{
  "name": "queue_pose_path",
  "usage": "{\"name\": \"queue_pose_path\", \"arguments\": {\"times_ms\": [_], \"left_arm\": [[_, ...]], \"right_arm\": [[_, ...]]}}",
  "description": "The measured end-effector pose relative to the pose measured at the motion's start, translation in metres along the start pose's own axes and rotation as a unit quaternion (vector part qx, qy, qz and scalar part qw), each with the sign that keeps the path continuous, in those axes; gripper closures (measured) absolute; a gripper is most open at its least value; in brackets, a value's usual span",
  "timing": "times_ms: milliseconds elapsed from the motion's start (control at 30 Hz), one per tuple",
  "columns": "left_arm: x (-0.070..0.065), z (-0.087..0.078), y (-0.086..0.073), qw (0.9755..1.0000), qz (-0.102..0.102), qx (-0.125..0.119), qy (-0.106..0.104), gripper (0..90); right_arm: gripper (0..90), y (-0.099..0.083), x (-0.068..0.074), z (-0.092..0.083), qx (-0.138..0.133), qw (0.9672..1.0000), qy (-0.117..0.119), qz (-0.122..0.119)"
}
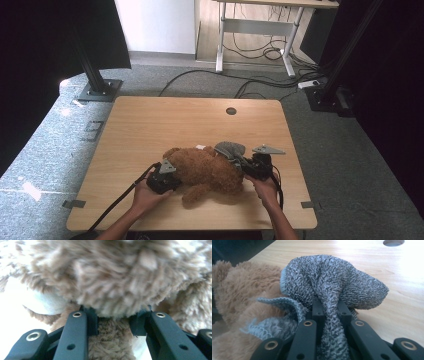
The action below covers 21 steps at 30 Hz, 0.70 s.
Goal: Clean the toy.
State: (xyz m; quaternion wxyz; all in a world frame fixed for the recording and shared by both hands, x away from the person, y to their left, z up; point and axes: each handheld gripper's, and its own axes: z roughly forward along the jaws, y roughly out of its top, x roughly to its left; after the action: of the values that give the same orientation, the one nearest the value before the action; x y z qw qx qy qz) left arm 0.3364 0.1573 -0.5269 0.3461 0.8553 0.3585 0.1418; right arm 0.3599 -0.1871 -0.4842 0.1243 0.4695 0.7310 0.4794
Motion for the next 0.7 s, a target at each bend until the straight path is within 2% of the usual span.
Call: {"name": "queue_pose_path", "arguments": {"times_ms": [367,500,600,700], "left_arm": [[0.019,0.003,0.003,0.9993,-0.017,-0.004,0.033,64.5],[0.023,0.003,0.002,0.9991,-0.019,-0.004,0.037,64.5],[0.023,0.003,0.002,0.9992,-0.018,-0.005,0.035,64.5],[0.023,0.002,0.001,0.9993,-0.016,-0.006,0.032,64.3]], "right_arm": [[81.8,0.021,-0.004,0.050,0.003,1.0000,0.009,-0.002],[81.7,0.027,-0.001,0.065,0.006,0.9998,0.013,-0.010],[81.6,0.029,-0.001,0.066,0.003,0.9998,0.015,-0.011],[81.5,0.030,-0.002,0.059,-0.009,0.9998,0.018,-0.008]]}}
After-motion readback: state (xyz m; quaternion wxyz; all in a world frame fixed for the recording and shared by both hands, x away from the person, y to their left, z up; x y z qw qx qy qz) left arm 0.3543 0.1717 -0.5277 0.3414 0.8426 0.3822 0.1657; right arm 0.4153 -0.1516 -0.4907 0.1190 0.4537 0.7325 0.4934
